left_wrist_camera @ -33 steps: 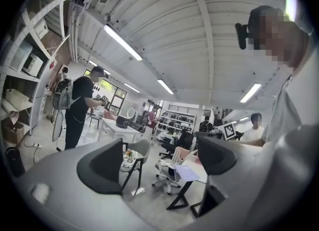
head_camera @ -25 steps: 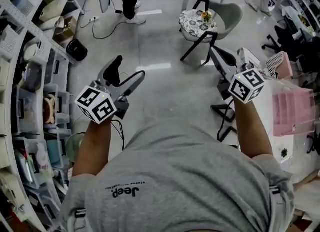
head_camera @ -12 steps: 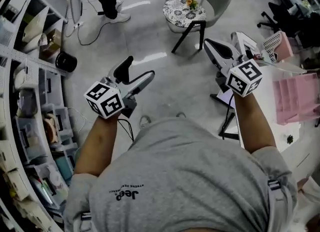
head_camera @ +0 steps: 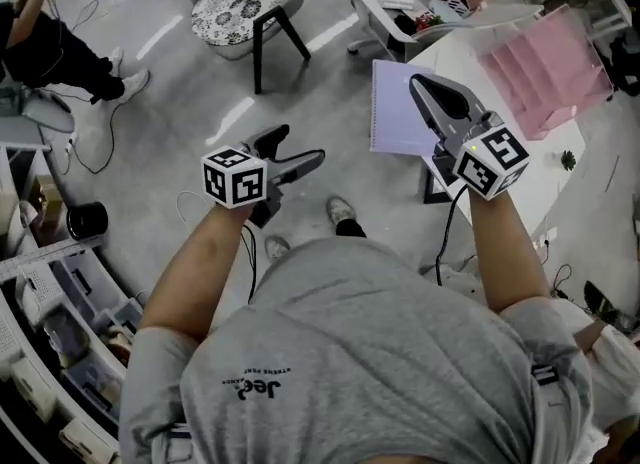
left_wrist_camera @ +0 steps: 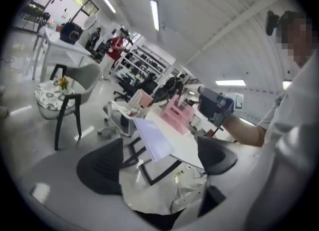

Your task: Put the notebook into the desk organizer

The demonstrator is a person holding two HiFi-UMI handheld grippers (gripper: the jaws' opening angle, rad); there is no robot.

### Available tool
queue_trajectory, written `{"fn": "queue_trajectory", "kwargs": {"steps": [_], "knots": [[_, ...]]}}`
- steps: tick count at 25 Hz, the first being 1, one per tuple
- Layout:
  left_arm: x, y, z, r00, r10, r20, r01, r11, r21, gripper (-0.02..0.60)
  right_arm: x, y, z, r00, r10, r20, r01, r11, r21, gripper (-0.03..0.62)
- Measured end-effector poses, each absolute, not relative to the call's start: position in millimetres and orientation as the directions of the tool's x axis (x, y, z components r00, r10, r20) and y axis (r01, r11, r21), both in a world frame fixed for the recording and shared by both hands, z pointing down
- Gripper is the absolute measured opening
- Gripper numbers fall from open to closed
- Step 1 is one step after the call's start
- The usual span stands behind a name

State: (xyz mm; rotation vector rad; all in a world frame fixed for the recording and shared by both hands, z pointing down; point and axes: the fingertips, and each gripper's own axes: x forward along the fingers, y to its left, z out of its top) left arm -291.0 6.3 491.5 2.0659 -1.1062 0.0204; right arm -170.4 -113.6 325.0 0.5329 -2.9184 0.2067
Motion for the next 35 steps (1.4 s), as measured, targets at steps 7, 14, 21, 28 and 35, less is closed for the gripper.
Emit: {"fn": "queue_trajectory", "kwargs": {"steps": [7,14,21,28,35], "knots": [[-208,-66,597,0.736,-0.534,0.416,-0.582,-0.185,0.792,0.499,-62,-152,367,-0.849,-0.465,0.252,-0.509,0.847,-0.153,0.003],[-161,-115,677,0.764,-0.468,0.444,-0.505,-0.006,0.863,0.5,13,-170,410,-0.787,-0.527,0.32,-0.6,0.774,-0.2,0.003],[-117,-133,713,0.804,-0.395,0.444,-0.461,0.055,0.885,0.499,60,-174,441,-0.752,-0.552,0.36,-0.645,0.728,-0.231,0.003],[-83,-140,687,0.868,-0.377,0.323,-0.319,0.074,0.945,0.169,80,-174,456,-0.747,-0.55,0.374,-0.656,0.704,-0.273,0.003],[-91,-124,673,0.779,-0.269,0.566,-0.571,0.067,0.818,0.114,76,-174,457,-0.765,-0.536,0.358,-0.637,0.713,-0.294,0.003]]}}
